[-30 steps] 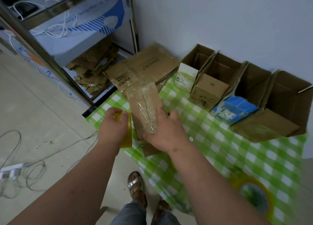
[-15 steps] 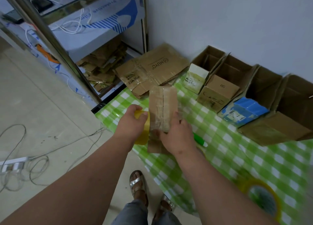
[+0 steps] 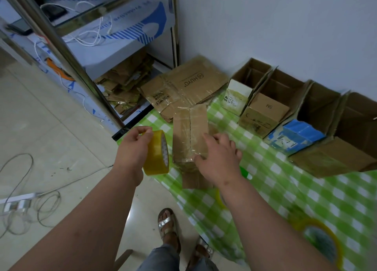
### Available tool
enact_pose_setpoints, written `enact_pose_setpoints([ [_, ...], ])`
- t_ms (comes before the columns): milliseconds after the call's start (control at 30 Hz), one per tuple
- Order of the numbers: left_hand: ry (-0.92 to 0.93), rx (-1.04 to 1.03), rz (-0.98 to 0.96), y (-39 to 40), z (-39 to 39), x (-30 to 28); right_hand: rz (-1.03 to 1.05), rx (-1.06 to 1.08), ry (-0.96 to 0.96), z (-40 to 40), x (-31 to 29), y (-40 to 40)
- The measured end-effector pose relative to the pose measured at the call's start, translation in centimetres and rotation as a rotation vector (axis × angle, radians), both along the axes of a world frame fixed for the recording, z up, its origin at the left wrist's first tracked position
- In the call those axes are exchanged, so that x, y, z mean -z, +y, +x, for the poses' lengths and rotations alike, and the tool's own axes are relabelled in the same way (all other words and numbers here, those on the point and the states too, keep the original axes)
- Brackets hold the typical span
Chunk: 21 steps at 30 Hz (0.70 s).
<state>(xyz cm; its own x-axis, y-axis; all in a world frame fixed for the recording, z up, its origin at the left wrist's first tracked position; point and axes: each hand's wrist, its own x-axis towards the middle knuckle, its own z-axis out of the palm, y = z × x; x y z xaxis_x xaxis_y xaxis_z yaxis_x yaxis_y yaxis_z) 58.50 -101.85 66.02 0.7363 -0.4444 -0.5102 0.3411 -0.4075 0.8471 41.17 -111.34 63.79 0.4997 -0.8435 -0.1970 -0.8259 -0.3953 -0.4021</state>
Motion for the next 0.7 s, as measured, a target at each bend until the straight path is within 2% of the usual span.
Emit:
enact_pose_setpoints([
  [133, 0.052, -0.051, -0.060, 0.4, 0.6, -1.0, -0.073, 0.000, -0.260, -0.1, -0.9, 0.5],
  [233, 0.082, -0.079, -0.102, 0.3, 0.4, -1.8, -0.081, -0.094, -0.407, 0.3, -1.8, 0.9],
  [400, 0.110, -0.156, -0.119, 1.0, 0.3, -1.8, 0.008, -0.279, -0.373, 0.7, -1.7, 2.1],
  [533, 0.149, -0.212, -0.133, 1.8, 0.1, -1.5, 0.166, -0.210, -0.443, 0.6, -2.0, 2.8],
  [600, 0.227, -0.216, -0.143, 1.9, -0.3, -1.5, 0.292, -0.226, -0.417, 0.9, -2.4, 2.9],
  [700, 0.473, -0.263, -0.199, 1.9, -1.4, -1.5, 0.444, -0.300, -0.343, 1.5, -2.9, 2.6],
])
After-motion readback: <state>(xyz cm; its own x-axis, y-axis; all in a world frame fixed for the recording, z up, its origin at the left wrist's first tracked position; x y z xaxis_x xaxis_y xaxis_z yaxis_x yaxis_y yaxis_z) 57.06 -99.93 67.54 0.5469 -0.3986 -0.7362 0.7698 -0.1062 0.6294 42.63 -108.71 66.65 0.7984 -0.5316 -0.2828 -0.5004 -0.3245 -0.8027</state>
